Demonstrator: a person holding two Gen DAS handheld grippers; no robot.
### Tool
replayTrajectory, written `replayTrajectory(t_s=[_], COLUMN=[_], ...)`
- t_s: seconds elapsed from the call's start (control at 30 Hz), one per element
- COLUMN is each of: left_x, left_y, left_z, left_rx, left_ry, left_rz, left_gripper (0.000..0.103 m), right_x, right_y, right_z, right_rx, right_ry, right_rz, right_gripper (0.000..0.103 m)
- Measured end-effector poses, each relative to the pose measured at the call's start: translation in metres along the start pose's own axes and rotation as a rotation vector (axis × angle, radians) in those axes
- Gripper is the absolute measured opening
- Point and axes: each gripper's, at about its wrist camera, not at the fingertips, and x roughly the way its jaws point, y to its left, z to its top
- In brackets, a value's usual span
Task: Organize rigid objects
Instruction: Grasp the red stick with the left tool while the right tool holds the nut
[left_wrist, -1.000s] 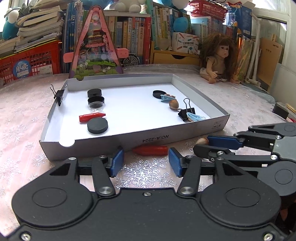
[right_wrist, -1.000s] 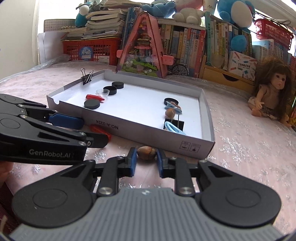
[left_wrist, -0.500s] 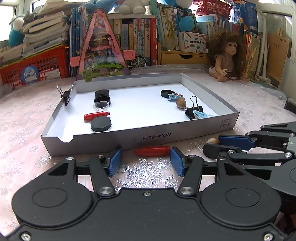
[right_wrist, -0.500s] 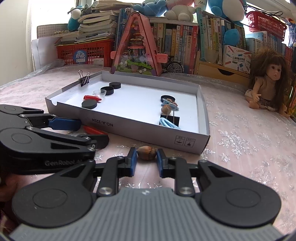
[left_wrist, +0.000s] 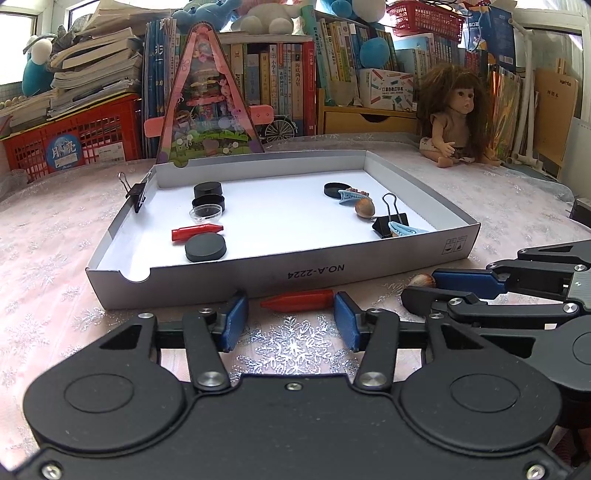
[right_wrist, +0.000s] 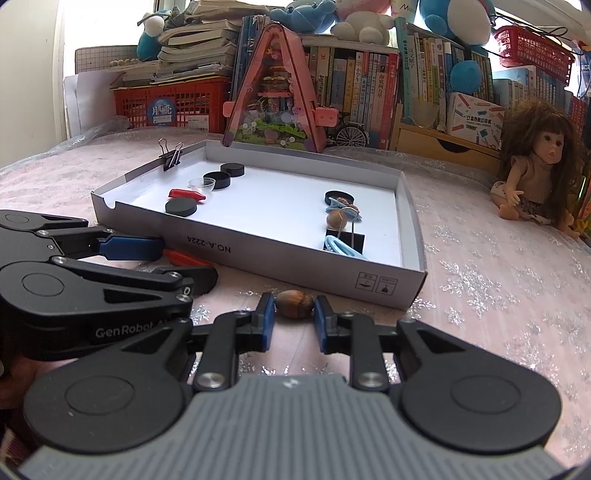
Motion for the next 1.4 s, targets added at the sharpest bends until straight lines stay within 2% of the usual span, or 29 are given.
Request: replayTrajectory(t_s=[0.2, 0.37, 0.53, 0.73, 0.87, 1.4], left_x=[-0.0002, -0.0014, -0.0021, -0.0036, -0.0044, -0.0093], left_y=[-0.0002, 0.0002, 0.0004, 0.0016, 0.0035, 0.0085], left_z=[-0.0003, -0.0001, -0.0001, 0.0004, 0.0014, 0.0026], left_rx=[0.0, 0.005, 0.008, 0.005, -0.008, -0.038], left_ry=[0.0, -0.005, -0.008, -0.006, 0.0, 0.001], left_rz=[0.0, -0.006, -0.005, -0.018, -0.025, -0.026], left_gripper=[0.047, 0.04, 0.04, 0.028, 0.025, 0.023], right_x=[0.0002, 0.0006, 0.001, 0.0016, 0.0018, -0.0001], right_y=[0.0006, 0.0015, 0.0032, 0.0063, 0.0063, 0.0036], right_z=[-0.0001, 0.0001, 0.0004, 0.0011, 0.0015, 0.0034], right_rx=[0.0, -0.004, -0.003, -0.008, -0.008, 0.008], right_ry=[0.0, -0.002, -0.003, -0.007, -0.007, -0.012], right_rz=[0.0, -0.002, -0.002, 0.005, 0.005, 0.001], right_gripper=[0.029, 0.029, 0.029, 0.029, 0.029, 0.028])
